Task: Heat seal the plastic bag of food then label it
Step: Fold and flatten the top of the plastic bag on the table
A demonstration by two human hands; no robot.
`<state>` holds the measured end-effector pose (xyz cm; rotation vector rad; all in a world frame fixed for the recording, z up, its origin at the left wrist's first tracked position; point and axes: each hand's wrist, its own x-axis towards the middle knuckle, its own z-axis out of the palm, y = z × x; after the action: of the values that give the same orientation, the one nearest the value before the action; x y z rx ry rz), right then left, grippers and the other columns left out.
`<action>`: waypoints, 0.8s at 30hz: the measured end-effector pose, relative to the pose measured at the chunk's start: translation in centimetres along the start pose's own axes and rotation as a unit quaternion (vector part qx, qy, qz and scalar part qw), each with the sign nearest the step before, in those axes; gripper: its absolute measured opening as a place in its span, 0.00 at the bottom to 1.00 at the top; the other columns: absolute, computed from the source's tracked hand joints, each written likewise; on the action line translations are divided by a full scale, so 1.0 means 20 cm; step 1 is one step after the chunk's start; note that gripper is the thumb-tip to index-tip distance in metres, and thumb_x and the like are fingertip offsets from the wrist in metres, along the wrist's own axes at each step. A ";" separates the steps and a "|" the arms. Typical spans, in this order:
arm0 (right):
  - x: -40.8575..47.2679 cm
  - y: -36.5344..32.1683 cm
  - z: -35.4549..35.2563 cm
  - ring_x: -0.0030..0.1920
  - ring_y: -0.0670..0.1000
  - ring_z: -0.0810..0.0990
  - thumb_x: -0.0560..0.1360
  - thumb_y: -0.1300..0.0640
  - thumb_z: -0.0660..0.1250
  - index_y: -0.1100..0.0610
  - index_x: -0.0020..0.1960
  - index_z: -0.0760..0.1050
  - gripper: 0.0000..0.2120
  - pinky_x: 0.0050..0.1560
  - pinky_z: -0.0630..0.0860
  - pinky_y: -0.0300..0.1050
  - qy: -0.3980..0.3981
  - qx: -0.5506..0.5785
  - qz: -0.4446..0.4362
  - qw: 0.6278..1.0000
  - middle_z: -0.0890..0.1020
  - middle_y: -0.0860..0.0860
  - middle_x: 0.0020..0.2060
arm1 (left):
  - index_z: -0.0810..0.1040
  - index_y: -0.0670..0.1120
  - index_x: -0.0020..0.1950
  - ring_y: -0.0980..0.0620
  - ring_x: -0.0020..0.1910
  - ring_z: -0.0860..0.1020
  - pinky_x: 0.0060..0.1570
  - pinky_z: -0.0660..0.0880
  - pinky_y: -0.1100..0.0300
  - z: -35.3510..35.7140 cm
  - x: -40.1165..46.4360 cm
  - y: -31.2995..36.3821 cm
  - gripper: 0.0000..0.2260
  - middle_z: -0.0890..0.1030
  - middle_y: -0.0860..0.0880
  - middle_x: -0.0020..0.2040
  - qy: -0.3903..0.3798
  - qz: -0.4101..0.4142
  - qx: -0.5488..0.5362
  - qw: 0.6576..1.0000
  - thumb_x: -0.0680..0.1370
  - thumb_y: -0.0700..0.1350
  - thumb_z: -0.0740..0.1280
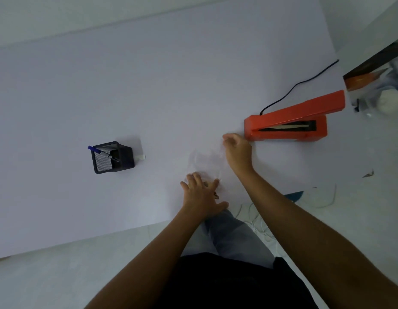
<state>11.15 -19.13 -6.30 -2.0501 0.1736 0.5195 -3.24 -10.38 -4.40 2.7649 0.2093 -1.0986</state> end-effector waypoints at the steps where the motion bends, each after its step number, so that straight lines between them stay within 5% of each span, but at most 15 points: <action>1: -0.05 0.02 -0.01 0.52 0.49 0.81 0.79 0.60 0.62 0.60 0.57 0.81 0.11 0.49 0.73 0.31 0.024 -0.010 0.024 0.999 0.84 0.52 0.52 | 0.56 0.61 0.76 0.30 0.74 0.53 0.70 0.54 0.31 0.00 0.00 0.00 0.38 0.55 0.37 0.77 -0.003 0.001 0.000 1.000 0.70 0.75 0.55; 5: -0.17 0.02 -0.01 0.56 0.49 0.79 0.77 0.59 0.64 0.59 0.65 0.76 0.16 0.57 0.74 0.41 0.008 -0.036 0.100 0.994 0.81 0.50 0.58 | 0.55 0.60 0.77 0.31 0.75 0.52 0.71 0.53 0.32 -0.02 0.01 -0.02 0.38 0.54 0.38 0.78 -0.018 0.006 0.002 1.000 0.70 0.75 0.55; 12: -0.12 -0.07 0.08 0.55 0.53 0.80 0.68 0.58 0.75 0.52 0.68 0.71 0.30 0.55 0.80 0.50 -0.083 0.049 0.225 0.970 0.79 0.52 0.58 | 0.55 0.58 0.78 0.31 0.75 0.52 0.70 0.56 0.33 -0.03 -0.01 -0.03 0.39 0.53 0.37 0.78 -0.025 0.024 -0.004 0.999 0.71 0.75 0.55; 16: -0.10 -0.06 0.09 0.49 0.49 0.83 0.68 0.58 0.78 0.57 0.55 0.83 0.16 0.42 0.75 0.37 -0.104 0.098 0.192 0.971 0.86 0.51 0.48 | 0.54 0.57 0.78 0.30 0.75 0.51 0.71 0.55 0.34 -0.06 -0.01 -0.04 0.39 0.51 0.36 0.78 -0.035 0.030 0.003 0.999 0.72 0.74 0.54; 21: -0.18 -0.09 0.06 0.46 0.45 0.83 0.71 0.55 0.77 0.56 0.51 0.85 0.10 0.46 0.74 0.36 -0.086 0.106 0.170 0.976 0.87 0.49 0.45 | 0.54 0.57 0.78 0.30 0.76 0.50 0.70 0.53 0.33 -0.08 -0.01 -0.07 0.42 0.51 0.35 0.78 -0.069 0.037 -0.028 0.997 0.69 0.78 0.51; 24: -0.25 -0.10 0.02 0.48 0.44 0.83 0.73 0.59 0.75 0.56 0.51 0.85 0.07 0.44 0.74 0.31 -0.093 0.110 0.163 0.976 0.87 0.48 0.46 | 0.64 0.51 0.72 0.37 0.69 0.66 0.66 0.68 0.40 -0.11 -0.01 -0.16 0.35 0.67 0.38 0.72 -0.043 0.038 -0.183 0.981 0.72 0.71 0.59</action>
<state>7.21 -18.13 -2.69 -1.7537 0.4403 0.8514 -2.64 -6.91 -2.98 2.3771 0.2640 -1.0376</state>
